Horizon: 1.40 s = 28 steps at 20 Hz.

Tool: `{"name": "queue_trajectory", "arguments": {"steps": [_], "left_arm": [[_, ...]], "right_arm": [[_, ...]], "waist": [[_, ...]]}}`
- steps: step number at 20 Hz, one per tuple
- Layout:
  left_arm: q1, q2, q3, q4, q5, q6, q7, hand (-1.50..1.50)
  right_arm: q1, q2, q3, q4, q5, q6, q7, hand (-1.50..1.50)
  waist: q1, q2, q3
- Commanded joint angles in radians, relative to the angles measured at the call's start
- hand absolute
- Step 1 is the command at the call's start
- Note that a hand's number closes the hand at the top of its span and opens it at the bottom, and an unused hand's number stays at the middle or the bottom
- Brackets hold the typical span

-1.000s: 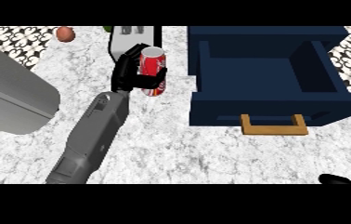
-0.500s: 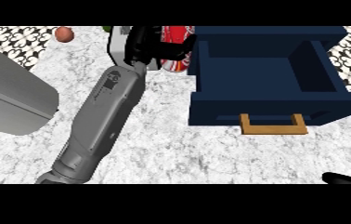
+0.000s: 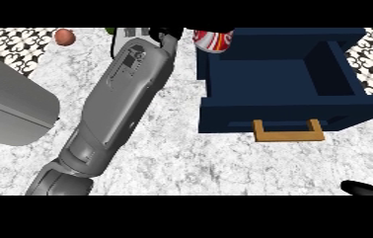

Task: Pick up the can, place it into the drawer and close the drawer

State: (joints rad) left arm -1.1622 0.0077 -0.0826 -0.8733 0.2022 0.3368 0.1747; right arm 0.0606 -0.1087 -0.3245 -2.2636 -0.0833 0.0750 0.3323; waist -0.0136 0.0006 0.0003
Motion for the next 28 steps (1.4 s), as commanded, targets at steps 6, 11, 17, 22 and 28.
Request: {"name": "queue_trajectory", "arguments": {"steps": [6, 11, 17, 22, 28], "left_arm": [[-0.265, -0.008, -0.03, 0.228, 0.052, 0.056, 0.041, 1.5], [-0.329, -0.008, -0.077, 0.339, 0.102, 0.082, -0.003, 1.5], [-0.397, -0.008, -0.171, 0.434, 0.19, 0.157, -0.026, 1.5], [-0.418, -0.008, -0.235, 0.477, 0.232, 0.238, -0.027, 1.5], [-0.433, -0.008, -0.215, 0.548, 0.254, 0.282, -0.096, -1.5]], "right_arm": [[-0.007, -0.027, -0.019, -0.019, -0.028, 0.012, 0.036, -1.5], [-0.056, -0.044, -0.009, -0.035, -0.029, 0.001, 0.066, -1.5], [-0.067, -0.024, 0.03, -0.02, -0.003, -0.007, 0.062, -1.5], [-0.112, -0.014, 0.073, 0.033, 0.025, -0.008, 0.032, -1.5], [-0.105, -0.027, 0.035, 0.024, -0.006, -0.006, 0.036, -1.5]], "waist": [[-0.029, 0.006, 0.001], [-0.034, 0.008, 0.001], [-0.069, 0.015, 0.002], [-0.085, 0.021, 0.003], [-0.098, 0.027, 0.004]]}}
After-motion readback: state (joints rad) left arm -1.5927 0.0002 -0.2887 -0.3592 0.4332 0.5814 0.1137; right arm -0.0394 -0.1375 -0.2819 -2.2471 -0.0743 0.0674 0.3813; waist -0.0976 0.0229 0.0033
